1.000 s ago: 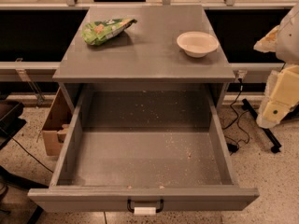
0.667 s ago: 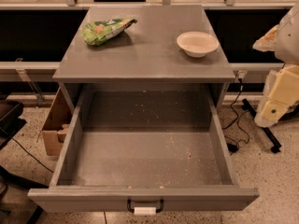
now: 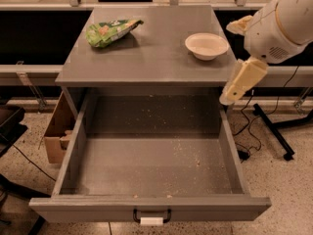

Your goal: Place green rice chip bag into top drawer

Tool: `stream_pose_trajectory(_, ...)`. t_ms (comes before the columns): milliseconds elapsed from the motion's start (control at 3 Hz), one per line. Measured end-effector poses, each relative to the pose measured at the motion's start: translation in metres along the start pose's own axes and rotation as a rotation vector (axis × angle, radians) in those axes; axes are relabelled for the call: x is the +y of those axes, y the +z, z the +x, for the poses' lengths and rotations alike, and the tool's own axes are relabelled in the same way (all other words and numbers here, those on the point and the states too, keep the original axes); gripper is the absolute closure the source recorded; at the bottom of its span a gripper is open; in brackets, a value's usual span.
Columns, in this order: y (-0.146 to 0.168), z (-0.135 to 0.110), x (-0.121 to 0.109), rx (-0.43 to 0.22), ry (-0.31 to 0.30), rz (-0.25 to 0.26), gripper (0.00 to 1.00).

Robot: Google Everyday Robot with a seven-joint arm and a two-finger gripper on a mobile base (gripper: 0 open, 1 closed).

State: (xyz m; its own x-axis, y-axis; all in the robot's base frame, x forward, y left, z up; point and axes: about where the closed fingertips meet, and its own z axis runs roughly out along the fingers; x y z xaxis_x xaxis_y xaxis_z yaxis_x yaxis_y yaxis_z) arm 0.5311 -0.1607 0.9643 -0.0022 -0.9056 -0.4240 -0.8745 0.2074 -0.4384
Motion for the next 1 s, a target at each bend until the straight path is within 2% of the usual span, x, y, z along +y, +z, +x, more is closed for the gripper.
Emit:
stream_pose_trajectory(333,0.058,-0.080,-0.051,-0.110,-0.125,0.060,0.00)
stream_pose_trajectory(667,0.097,-0.145,-0.072,-0.157,-0.207,0.059,0.00)
stream_pose_trajectory(1000,0.097,-0.145,-0.072,-0.157,-0.207,0.059,0.00)
